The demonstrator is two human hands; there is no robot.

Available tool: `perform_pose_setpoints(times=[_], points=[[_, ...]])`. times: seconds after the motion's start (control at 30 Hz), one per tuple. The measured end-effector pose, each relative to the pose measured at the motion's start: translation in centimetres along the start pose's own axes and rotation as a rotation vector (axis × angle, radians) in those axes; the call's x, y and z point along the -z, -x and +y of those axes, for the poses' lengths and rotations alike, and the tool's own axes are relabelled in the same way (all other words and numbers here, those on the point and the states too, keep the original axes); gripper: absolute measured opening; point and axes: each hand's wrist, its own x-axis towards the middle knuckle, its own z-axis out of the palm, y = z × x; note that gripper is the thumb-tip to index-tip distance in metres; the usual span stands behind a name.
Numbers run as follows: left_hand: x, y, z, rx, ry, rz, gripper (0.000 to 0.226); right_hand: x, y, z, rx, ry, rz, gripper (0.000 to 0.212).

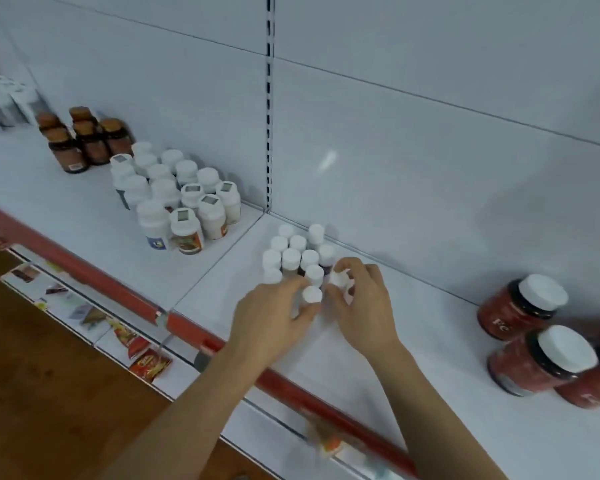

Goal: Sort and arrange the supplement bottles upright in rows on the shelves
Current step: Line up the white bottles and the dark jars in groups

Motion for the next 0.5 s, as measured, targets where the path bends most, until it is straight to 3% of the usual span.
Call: perform_pose_setpoints(times=[0.1, 0.27, 0.5], points=[[1.3, 0.1, -2.1, -0.011, 0.216, 0.015, 0.029, -0.5, 0.1, -0.6, -0.033, 0.021, 0.146, 0.024], [7.6, 0.1, -7.5, 0.078, 0.493, 0.248, 0.017, -1.6, -0.1, -5.6, -0.057, -0.066, 0.436, 0.034], [17.3, 1.9, -17.9, 0.257, 0.722, 0.571, 0.017, -7.1, -2.7, -16.4, 0.09, -0.196, 0.492, 0.038]])
